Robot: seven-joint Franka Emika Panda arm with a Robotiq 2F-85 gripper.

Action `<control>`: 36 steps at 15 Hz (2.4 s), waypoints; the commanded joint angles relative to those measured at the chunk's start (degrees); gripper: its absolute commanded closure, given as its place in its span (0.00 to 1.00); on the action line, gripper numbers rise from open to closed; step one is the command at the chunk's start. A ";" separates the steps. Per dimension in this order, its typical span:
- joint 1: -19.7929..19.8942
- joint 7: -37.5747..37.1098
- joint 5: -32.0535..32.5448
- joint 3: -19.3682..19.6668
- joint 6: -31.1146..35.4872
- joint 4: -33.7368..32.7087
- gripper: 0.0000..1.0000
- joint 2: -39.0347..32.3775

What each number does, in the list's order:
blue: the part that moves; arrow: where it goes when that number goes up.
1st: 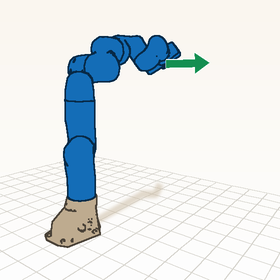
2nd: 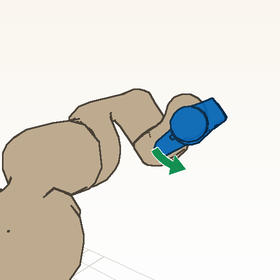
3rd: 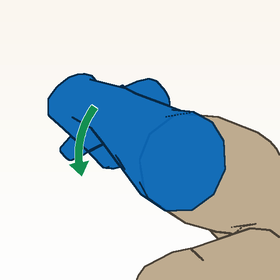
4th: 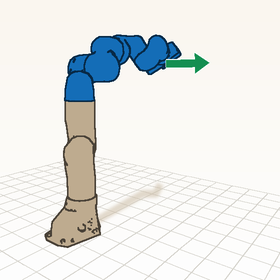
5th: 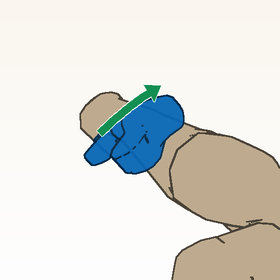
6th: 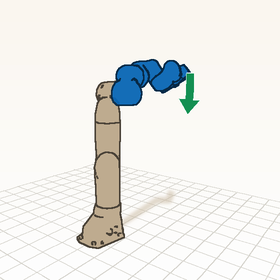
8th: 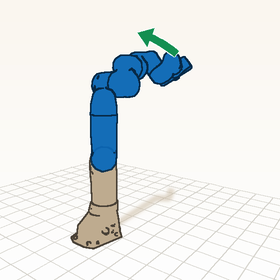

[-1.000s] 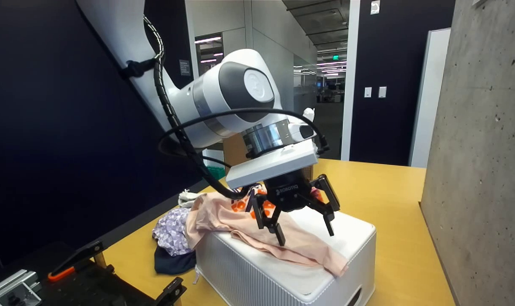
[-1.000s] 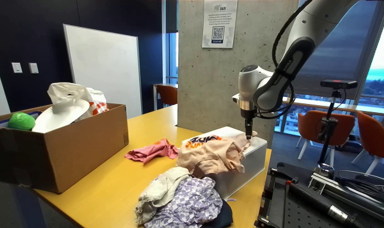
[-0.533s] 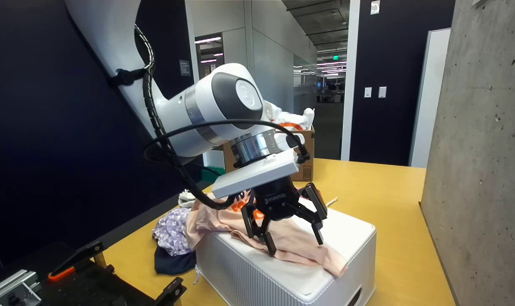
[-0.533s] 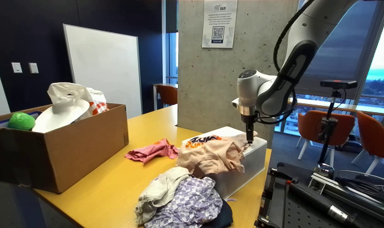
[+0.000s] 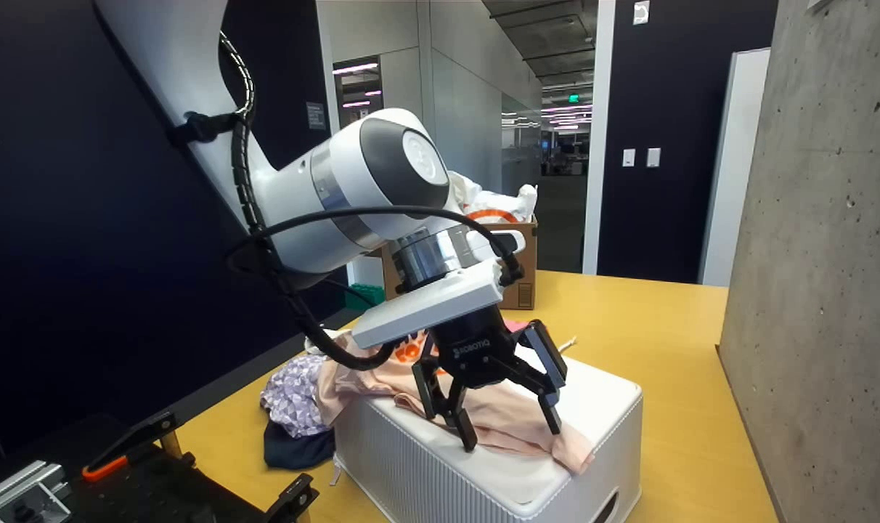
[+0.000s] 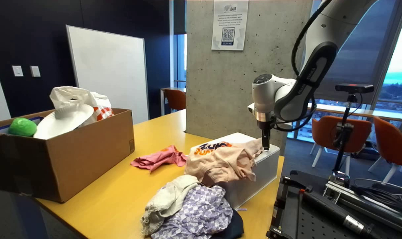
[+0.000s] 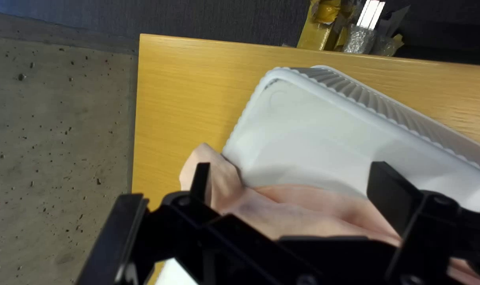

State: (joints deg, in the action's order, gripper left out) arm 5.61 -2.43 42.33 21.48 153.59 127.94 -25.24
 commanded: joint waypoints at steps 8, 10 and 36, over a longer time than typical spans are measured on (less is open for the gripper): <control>0.86 -2.54 -0.96 -1.75 -4.44 -4.28 0.00 -1.76; 0.64 -1.65 0.00 -2.13 -5.90 -3.53 0.00 -1.42; 3.12 10.70 17.99 -6.45 -6.30 -5.84 0.32 -2.42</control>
State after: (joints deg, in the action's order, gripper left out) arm 7.80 8.96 57.78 16.10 147.70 122.03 -28.31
